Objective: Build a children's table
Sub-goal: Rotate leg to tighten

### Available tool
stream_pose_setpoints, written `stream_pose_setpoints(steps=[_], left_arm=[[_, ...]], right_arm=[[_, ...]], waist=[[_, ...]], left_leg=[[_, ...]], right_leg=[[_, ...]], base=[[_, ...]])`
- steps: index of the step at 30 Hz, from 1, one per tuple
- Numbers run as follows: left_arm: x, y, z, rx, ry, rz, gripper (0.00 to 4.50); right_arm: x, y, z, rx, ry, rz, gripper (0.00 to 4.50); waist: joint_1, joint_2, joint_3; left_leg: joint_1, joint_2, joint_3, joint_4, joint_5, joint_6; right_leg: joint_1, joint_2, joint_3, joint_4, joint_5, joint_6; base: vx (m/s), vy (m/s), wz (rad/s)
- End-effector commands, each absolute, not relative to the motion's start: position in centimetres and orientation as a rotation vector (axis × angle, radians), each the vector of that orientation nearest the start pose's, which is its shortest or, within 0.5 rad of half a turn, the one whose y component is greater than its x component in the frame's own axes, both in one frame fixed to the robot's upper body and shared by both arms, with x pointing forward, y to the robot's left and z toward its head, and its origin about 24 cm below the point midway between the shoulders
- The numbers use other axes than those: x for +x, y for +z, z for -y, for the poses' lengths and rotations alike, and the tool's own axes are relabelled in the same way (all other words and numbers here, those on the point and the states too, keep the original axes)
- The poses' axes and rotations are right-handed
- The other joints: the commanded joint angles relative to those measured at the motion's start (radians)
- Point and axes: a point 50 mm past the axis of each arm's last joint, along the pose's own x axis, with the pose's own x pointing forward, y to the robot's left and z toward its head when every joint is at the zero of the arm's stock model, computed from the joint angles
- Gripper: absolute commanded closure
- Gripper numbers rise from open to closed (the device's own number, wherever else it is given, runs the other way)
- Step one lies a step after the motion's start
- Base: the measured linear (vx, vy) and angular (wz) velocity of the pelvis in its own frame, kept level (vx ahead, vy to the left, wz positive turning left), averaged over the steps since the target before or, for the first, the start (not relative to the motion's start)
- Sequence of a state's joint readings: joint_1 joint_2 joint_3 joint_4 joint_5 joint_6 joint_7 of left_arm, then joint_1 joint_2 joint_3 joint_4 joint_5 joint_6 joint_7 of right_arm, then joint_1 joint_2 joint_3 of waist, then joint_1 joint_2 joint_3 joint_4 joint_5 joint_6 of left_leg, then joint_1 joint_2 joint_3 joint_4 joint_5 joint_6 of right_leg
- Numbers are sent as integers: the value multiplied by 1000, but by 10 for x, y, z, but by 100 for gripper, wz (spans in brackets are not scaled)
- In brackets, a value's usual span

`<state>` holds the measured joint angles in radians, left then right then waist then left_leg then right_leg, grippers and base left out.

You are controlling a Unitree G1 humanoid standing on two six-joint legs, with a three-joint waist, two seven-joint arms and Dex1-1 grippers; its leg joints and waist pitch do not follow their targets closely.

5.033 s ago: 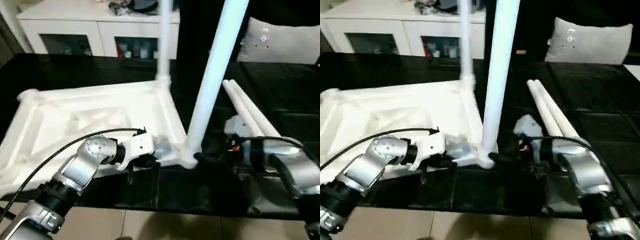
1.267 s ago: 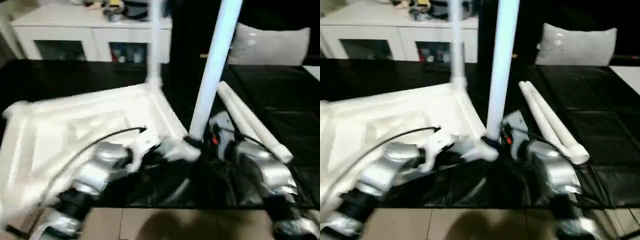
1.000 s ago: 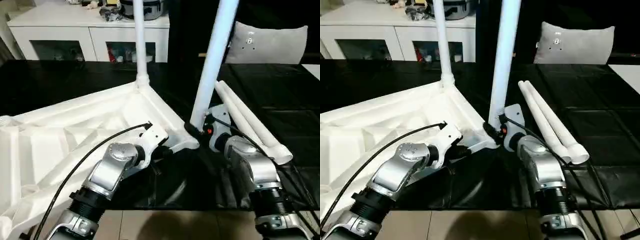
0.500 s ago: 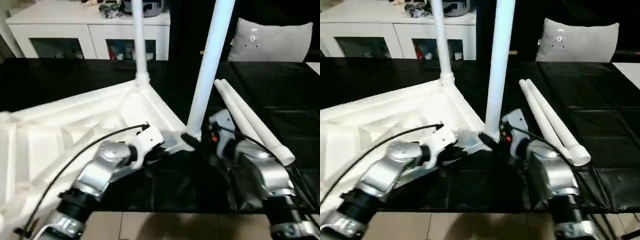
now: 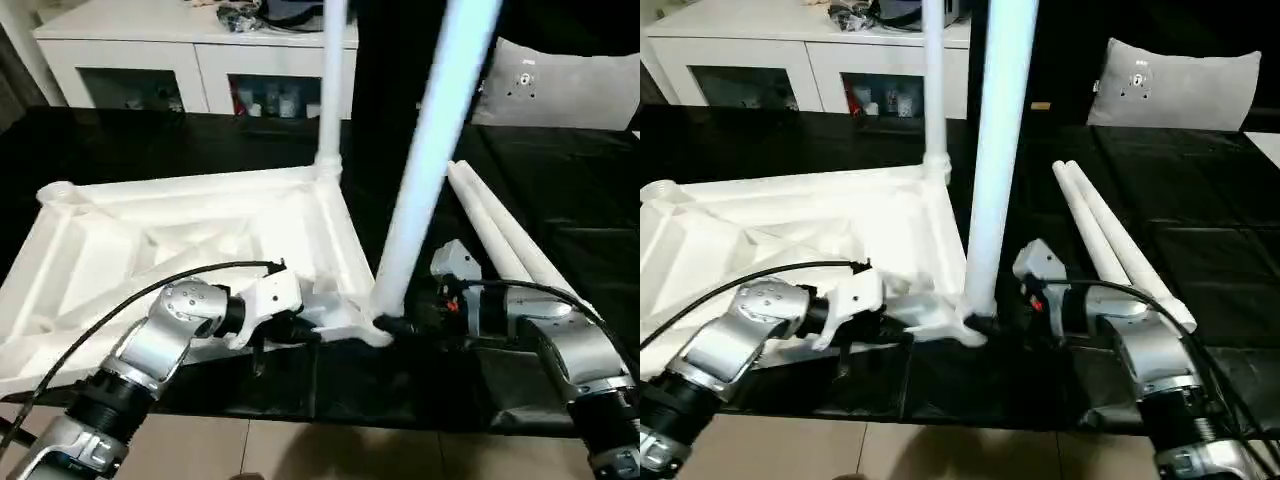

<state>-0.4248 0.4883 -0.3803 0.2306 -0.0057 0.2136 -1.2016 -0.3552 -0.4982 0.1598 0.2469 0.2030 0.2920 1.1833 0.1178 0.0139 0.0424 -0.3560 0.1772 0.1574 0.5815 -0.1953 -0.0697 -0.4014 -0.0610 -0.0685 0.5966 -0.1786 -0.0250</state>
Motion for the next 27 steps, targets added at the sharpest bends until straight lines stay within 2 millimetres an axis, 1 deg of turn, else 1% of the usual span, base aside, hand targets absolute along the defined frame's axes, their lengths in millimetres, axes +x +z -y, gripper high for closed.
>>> stream_pose_setpoints(steps=[1,3,4,6,9,10,11,14,15,20,22,23,25,26,27], left_arm=[[274,50,-128,523,-1488,-499,450],[273,50,-128,522,-1503,-501,450],[273,50,-129,521,-1513,-501,450],[273,49,-128,517,-1512,-495,450],[272,49,-127,516,-1513,-493,450],[272,49,-126,515,-1512,-492,450],[272,49,-126,513,-1516,-492,450],[272,48,-126,509,-1515,-492,450],[272,48,-126,509,-1515,-492,450],[271,47,-125,489,-1502,-491,450],[270,47,-121,454,-1483,-481,450],[270,47,-121,454,-1483,-481,450],[271,48,-111,390,-1417,-459,450],[271,48,-111,390,-1417,-459,450],[272,48,-109,377,-1402,-452,450]], right_arm=[[280,67,170,-183,1280,-378,50],[278,66,169,-172,1313,-391,50],[277,65,169,-161,1330,-401,56],[275,63,167,-146,1347,-411,91],[275,62,166,-141,1350,-411,98],[274,61,165,-139,1353,-410,125],[273,60,165,-133,1360,-411,135],[272,58,164,-126,1368,-413,140],[272,58,164,-125,1369,-413,166],[266,55,160,-103,1383,-420,181],[263,52,157,-82,1370,-429,181],[263,52,157,-82,1370,-429,181],[267,46,148,-35,1248,-437,182],[267,46,148,-35,1248,-437,182],[271,44,147,-32,1201,-438,182]], waist=[[2,-12,-55],[5,-14,-56],[6,-12,-57],[7,-12,-56],[10,-12,-57],[10,-11,-57],[12,-12,-57],[16,-12,-57],[17,-12,-57],[22,-12,-56],[23,-11,-55],[22,-13,-55],[19,-12,-53],[17,-10,-48],[16,-11,-47]], left_leg=[[0,50,-5,-61,-146,75],[0,50,-6,-61,-137,75],[-1,51,-6,-60,-131,77],[0,51,-5,-61,-133,78],[1,51,-5,-60,-136,73],[1,51,-5,-60,-136,72],[1,51,-5,-60,-135,71],[1,51,-5,-59,-133,70],[1,51,-4,-59,-133,70],[2,51,-5,-60,-147,63],[3,52,-6,-62,-154,59],[3,52,-6,-63,-154,58],[3,51,-7,-65,-163,52],[5,50,-8,-68,-190,44],[7,49,-8,-69,-207,39]], right_leg=[[56,-84,49,-68,-243,-184],[56,-85,49,-67,-250,-181],[56,-85,49,-66,-240,-183],[55,-84,49,-65,-236,-187],[54,-84,49,-66,-243,-186],[54,-85,49,-66,-244,-186],[54,-84,49,-65,-240,-185],[54,-84,50,-65,-243,-181],[54,-84,50,-66,-244,-180],[53,-84,50,-69,-276,-166],[53,-85,50,-70,-286,-163],[53,-84,51,-70,-285,-162],[52,-84,50,-72,-306,-160],[49,-84,48,-79,-360,-151],[49,-84,48,-82,-393,-143]], base=[[0,0,0],[0,0,0],[0,0,0],[0,0,0],[0,0,0],[0,0,0],[0,0,0],[0,0,0],[0,0,0],[0,0,0],[0,0,0],[0,0,0],[0,0,0],[0,0,0],[0,0,0]])
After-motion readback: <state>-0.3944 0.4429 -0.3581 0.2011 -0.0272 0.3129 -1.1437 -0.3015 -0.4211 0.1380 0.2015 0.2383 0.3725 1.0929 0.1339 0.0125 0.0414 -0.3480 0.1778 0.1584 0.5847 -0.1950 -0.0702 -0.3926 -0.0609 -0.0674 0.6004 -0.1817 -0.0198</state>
